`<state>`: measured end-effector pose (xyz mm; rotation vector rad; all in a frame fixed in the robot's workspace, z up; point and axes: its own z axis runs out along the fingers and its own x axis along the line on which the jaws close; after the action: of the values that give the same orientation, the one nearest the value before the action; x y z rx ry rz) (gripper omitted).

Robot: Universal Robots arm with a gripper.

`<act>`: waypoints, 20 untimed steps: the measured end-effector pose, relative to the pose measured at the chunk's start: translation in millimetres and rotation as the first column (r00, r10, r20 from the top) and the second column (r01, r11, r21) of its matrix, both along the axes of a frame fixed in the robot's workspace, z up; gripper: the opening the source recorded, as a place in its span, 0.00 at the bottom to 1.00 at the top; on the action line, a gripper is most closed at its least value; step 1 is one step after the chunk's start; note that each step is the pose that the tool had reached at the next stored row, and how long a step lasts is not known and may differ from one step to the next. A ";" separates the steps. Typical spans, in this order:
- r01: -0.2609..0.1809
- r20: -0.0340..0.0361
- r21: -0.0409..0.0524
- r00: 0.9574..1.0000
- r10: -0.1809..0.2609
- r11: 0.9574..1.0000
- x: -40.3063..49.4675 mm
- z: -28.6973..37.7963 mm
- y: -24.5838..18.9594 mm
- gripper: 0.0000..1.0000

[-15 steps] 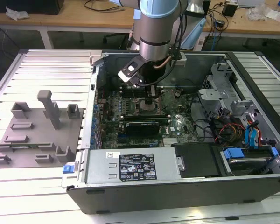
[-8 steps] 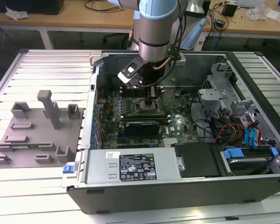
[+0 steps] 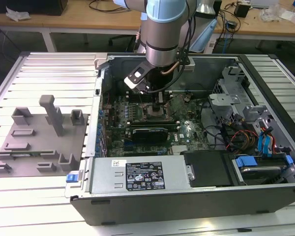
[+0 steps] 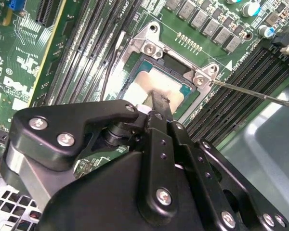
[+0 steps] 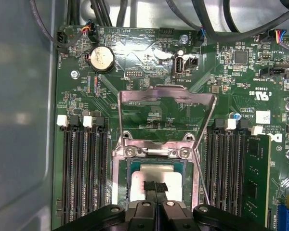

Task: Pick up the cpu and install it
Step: 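Place the cpu into insertion slot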

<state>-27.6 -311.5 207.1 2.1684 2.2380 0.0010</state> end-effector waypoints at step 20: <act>0.001 0.000 0.001 1.000 -0.001 1.000 0.1 8.0 0.1 0.11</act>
<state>-27.5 -311.4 215.1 2.1694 2.2378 0.0027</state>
